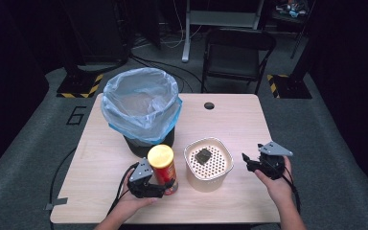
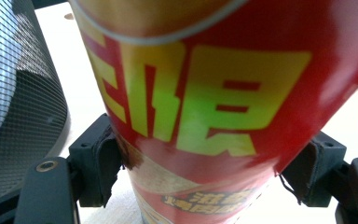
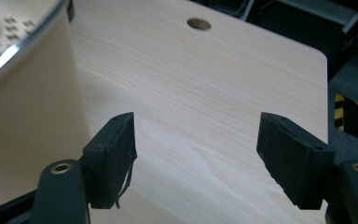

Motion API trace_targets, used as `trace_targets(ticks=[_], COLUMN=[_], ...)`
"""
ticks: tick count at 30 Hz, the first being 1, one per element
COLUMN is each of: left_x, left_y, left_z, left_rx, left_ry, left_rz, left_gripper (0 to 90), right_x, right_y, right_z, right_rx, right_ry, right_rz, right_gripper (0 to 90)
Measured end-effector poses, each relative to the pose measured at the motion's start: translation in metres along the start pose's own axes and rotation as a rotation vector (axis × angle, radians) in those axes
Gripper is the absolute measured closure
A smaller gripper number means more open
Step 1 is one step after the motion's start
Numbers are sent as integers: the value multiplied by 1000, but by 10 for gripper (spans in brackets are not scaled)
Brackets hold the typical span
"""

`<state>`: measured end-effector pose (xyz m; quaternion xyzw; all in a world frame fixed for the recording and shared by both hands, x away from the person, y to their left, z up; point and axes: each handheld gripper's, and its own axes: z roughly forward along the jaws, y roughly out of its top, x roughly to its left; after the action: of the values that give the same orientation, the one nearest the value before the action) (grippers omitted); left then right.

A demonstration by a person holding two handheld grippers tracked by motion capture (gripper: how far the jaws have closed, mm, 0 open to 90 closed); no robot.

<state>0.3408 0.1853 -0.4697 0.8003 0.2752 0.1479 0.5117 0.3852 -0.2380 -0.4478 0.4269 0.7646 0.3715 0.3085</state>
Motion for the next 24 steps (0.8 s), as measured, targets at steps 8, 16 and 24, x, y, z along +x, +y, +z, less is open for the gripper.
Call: trace_targets(ticks=[8, 16, 24], left_x=[-1, -3, -11], left_y=[15, 40, 81], left_z=[-18, -42, -70], left_rx=[13, 18, 14], left_ry=[5, 14, 8], left_rz=[-25, -28, -24], left_gripper=[234, 235, 235], right_x=[-5, -4, -17], right_y=[-1, -2, -11], right_z=[0, 1, 4], right_rx=[-4, 7, 6], right_ry=[-8, -20, -7], right_rz=[17, -1, 81], right_gripper=[277, 276, 280])
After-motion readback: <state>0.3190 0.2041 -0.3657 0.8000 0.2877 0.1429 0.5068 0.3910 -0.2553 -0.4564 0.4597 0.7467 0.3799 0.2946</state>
